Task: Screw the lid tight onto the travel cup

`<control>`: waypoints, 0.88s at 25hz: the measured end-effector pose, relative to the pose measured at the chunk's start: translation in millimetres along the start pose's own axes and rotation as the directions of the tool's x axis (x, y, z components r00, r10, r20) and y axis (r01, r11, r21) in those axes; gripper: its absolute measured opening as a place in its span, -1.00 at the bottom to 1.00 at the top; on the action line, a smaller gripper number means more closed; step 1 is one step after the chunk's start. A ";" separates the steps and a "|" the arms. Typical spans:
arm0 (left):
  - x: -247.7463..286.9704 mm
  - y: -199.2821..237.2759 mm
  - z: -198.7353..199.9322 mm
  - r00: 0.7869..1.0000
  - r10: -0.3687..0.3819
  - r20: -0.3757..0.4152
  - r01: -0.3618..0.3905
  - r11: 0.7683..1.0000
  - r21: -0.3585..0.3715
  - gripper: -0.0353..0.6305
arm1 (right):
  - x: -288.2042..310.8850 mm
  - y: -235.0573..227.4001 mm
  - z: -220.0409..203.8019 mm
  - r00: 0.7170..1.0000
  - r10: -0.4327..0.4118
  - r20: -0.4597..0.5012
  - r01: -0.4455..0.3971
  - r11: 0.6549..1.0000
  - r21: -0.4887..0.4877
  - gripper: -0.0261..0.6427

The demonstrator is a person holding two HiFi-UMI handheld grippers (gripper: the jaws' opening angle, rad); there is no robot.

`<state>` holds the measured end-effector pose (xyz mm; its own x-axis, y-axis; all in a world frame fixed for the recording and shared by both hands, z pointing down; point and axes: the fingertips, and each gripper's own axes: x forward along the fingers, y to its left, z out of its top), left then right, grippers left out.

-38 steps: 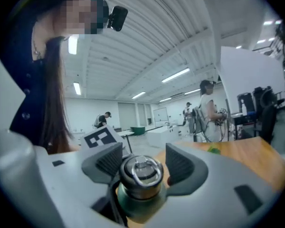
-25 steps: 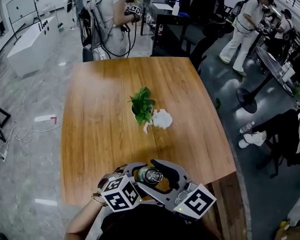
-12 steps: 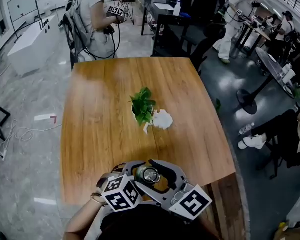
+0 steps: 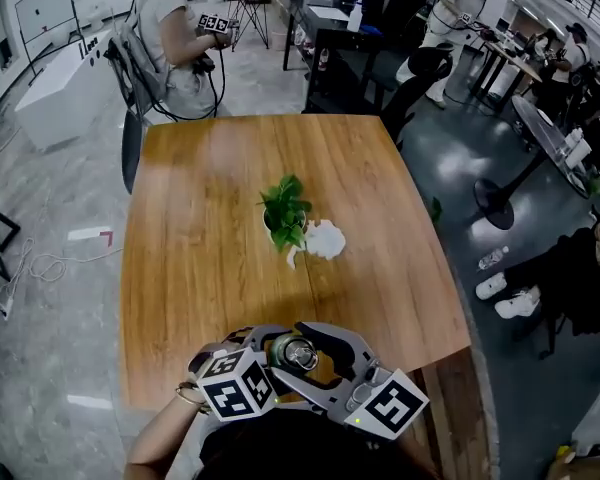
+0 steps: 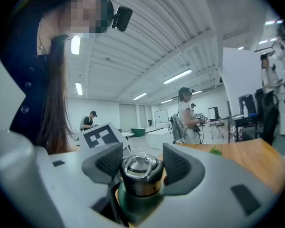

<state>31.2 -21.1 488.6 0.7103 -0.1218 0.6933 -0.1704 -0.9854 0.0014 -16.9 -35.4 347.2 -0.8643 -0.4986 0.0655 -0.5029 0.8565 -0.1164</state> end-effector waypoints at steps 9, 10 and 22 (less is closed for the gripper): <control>2.6 -15.6 -14.5 0.993 -0.062 -0.105 0.080 0.980 0.181 0.28 | -2.1 6.7 -7.6 0.991 0.119 -0.065 -0.119 0.993 0.005 -0.12; 5.2 -17.7 -17.7 0.990 -0.062 -0.123 0.087 0.975 0.203 0.28 | 0.1 8.4 -12.1 0.988 0.131 -0.086 -0.132 0.991 -0.010 -0.12; 7.7 -14.6 -13.2 0.998 -0.042 -0.053 0.048 0.993 0.105 0.28 | 1.3 6.7 -7.8 0.997 0.059 -0.050 -0.061 0.998 -0.034 -0.30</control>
<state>30.2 -6.0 503.4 0.6798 -0.0735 0.7297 -0.0638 -0.9971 -0.0410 -21.5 -29.3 354.3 -0.8916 -0.4396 0.1084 -0.4490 0.8894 -0.0863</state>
